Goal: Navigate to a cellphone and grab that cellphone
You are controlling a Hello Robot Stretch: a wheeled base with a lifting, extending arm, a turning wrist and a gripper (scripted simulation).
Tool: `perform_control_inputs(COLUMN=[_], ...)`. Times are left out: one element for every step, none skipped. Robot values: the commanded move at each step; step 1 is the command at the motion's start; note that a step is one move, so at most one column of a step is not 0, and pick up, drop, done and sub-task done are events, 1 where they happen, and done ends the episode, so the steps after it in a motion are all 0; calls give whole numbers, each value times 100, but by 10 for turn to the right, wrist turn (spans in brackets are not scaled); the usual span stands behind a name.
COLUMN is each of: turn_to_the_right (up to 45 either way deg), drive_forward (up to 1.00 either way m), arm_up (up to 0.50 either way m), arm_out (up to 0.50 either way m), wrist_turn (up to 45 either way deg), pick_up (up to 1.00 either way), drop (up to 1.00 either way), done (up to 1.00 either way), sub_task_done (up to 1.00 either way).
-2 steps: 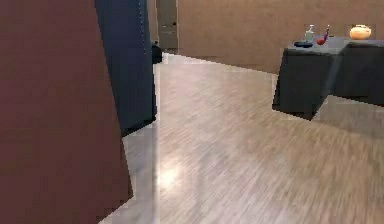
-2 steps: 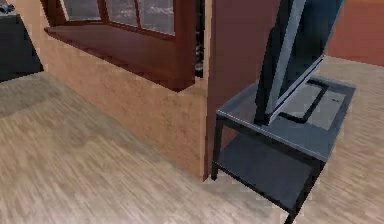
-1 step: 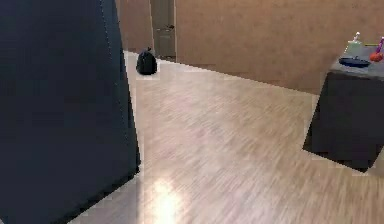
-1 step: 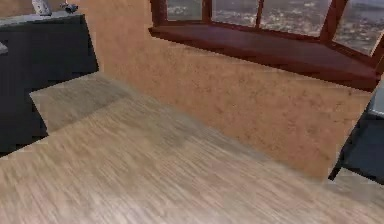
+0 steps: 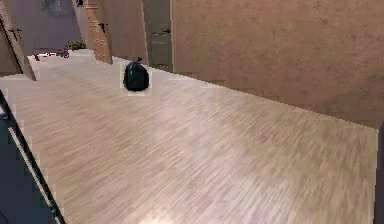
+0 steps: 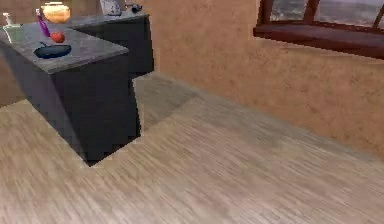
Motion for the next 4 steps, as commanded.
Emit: perform_control_inputs(turn_to_the_right=[0, -360, 0, 0], drive_forward=[75, 0, 100, 100], arm_up=[0, 0, 0, 0], arm_out=[0, 0, 0, 0], wrist_turn=[0, 0, 0, 0], pick_up=[0, 0, 0, 0], drop=[0, 0, 0, 0], done=[0, 0, 0, 0], sub_task_done=[0, 0, 0, 0])
